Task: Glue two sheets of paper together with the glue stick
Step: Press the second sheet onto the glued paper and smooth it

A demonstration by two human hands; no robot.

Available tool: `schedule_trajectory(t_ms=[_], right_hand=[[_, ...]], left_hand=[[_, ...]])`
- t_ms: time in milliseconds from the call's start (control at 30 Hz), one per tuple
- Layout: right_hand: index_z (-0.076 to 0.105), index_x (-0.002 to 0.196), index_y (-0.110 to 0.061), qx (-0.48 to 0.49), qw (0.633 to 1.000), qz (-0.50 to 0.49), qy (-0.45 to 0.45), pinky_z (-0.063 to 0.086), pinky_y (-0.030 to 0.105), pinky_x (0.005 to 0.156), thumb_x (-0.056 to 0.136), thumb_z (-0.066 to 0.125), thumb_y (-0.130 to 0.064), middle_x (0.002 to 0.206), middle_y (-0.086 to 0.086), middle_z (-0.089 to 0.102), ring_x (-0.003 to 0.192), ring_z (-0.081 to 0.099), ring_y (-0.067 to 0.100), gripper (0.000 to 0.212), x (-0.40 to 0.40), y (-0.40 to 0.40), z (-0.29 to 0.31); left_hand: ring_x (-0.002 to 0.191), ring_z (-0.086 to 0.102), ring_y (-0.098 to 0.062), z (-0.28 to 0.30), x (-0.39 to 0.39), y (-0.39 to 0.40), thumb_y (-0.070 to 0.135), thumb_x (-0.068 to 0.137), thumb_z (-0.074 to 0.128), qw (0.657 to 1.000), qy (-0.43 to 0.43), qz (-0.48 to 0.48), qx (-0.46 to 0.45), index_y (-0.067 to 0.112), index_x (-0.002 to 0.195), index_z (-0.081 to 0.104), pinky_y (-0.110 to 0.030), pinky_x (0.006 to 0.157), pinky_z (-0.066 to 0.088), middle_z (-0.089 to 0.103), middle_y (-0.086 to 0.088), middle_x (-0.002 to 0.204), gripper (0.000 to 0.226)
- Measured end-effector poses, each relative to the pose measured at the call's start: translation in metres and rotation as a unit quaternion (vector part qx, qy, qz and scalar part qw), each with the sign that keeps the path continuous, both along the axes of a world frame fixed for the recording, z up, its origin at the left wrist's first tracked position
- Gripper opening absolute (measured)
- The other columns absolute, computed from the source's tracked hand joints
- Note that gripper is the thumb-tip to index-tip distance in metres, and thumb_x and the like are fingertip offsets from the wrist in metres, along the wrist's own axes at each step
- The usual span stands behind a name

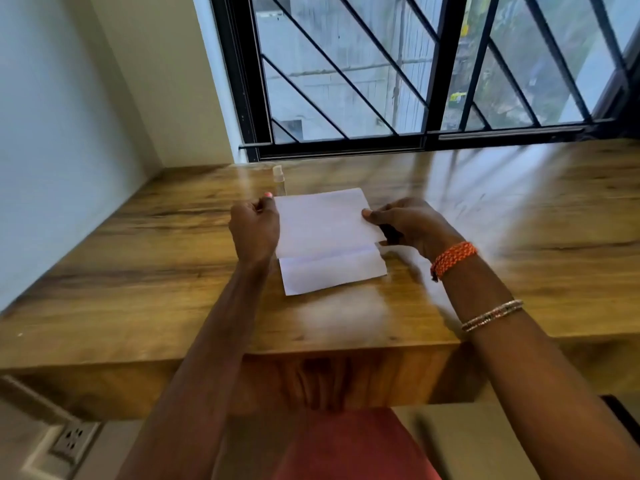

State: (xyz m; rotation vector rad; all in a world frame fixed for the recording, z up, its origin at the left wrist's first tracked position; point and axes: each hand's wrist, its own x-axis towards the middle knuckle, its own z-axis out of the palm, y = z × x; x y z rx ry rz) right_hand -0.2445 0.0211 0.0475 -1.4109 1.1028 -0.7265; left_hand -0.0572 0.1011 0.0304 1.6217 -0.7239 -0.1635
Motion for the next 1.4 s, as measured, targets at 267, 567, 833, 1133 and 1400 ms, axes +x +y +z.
schedule_trajectory(t_ms=[267, 567, 833, 1133, 1400], right_hand=[[0.063, 0.102, 0.006, 0.014, 0.999, -0.035, 0.023, 0.06, 0.029, 0.062, 0.079, 0.073, -0.011, 0.098, 0.018, 0.068, 0.088, 0.068, 0.027, 0.03, -0.01, 0.005, 0.001], [0.062, 0.104, 0.008, 0.038, 0.997, -0.06, 0.024, 0.057, 0.022, 0.048, 0.079, 0.073, -0.008, 0.1, 0.019, 0.066, 0.074, 0.067, 0.022, 0.032, -0.027, 0.01, -0.003], [0.064, 0.104, 0.004, 0.019, 0.995, -0.042, 0.085, 0.059, 0.029, 0.064, 0.079, 0.074, -0.012, 0.096, 0.018, 0.068, 0.077, 0.067, 0.023, 0.031, -0.013, 0.013, -0.006], [0.066, 0.078, -0.002, -0.008, 0.995, -0.023, 0.1, 0.06, 0.031, 0.067, 0.08, 0.072, -0.012, 0.086, 0.014, 0.066, 0.074, 0.065, 0.023, 0.012, -0.008, 0.019, -0.005], [0.065, 0.072, -0.006, -0.033, 0.993, -0.016, 0.109, 0.056, 0.024, 0.057, 0.081, 0.072, -0.013, 0.078, 0.011, 0.065, 0.065, 0.062, 0.018, 0.014, -0.008, 0.02, -0.005]], left_hand=[[0.064, 0.065, -0.022, -0.005, 0.008, 0.014, 0.018, 0.089, 0.05, 0.992, 0.065, -0.061, 0.088, 0.007, 0.09, 0.064, -0.027, 0.05, 0.052, 0.069, -0.01, 0.082, 0.019], [0.065, 0.061, -0.016, -0.005, 0.013, 0.026, 0.009, 0.095, 0.043, 0.979, 0.106, -0.064, 0.163, 0.015, 0.104, 0.053, -0.025, 0.061, 0.051, 0.064, -0.009, 0.076, 0.015], [0.068, 0.062, -0.013, 0.0, 0.011, 0.029, 0.007, 0.095, 0.043, 0.975, 0.148, -0.059, 0.157, 0.011, 0.118, 0.049, -0.025, 0.064, 0.053, 0.063, -0.011, 0.081, 0.024], [0.07, 0.062, -0.012, 0.003, 0.005, 0.03, 0.006, 0.094, 0.046, 0.972, 0.161, -0.057, 0.164, 0.012, 0.121, 0.048, -0.023, 0.062, 0.053, 0.062, -0.01, 0.084, 0.029], [0.074, 0.061, -0.011, 0.002, 0.005, 0.035, 0.007, 0.092, 0.05, 0.974, 0.124, -0.062, 0.179, 0.013, 0.119, 0.052, -0.028, 0.074, 0.057, 0.061, -0.007, 0.09, 0.027]])
